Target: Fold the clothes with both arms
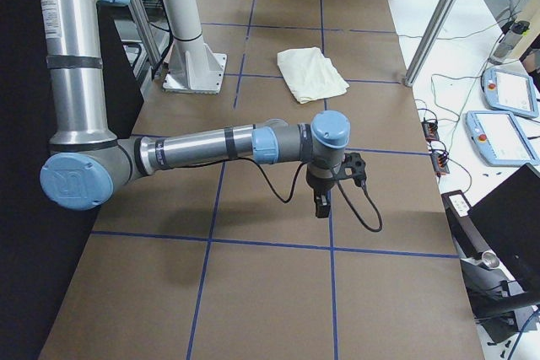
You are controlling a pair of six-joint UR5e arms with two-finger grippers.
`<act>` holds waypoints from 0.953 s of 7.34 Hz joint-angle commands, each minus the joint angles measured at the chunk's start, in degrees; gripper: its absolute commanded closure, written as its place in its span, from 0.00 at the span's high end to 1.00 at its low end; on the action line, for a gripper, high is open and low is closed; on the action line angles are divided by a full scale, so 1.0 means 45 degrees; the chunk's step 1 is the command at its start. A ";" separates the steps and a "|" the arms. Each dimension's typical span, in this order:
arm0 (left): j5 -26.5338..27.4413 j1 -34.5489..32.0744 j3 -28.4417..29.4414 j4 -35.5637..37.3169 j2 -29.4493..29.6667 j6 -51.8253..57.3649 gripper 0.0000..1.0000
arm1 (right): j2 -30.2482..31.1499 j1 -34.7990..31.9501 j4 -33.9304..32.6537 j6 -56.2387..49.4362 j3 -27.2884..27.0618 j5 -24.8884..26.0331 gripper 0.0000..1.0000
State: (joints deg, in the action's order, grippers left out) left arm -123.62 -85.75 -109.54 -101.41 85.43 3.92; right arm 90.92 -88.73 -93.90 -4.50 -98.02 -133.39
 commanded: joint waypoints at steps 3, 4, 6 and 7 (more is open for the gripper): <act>-0.1064 -0.0456 0.1385 -0.0940 -0.0975 -0.0346 1.00 | 0.0929 -0.0556 0.0124 -0.0348 -0.0228 -0.0398 1.00; -0.1084 -0.0437 0.2301 -0.0709 -0.0803 -0.0345 1.00 | 0.0986 -0.0556 0.0085 -0.0290 -0.0133 -0.0456 1.00; -0.1084 -0.0457 0.2602 0.0087 -0.1074 -0.0345 1.00 | 0.1006 -0.0575 0.0046 -0.0251 -0.0035 -0.0495 1.00; -0.1103 -0.0476 0.2391 0.0732 -0.1075 -0.0345 1.00 | 0.1006 -0.0575 0.0027 -0.0250 -0.0015 -0.0514 1.00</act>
State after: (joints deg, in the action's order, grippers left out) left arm -128.51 -87.82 -98.52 -101.52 80.77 2.37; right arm 95.41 -91.30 -93.68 -5.68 -98.28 -135.60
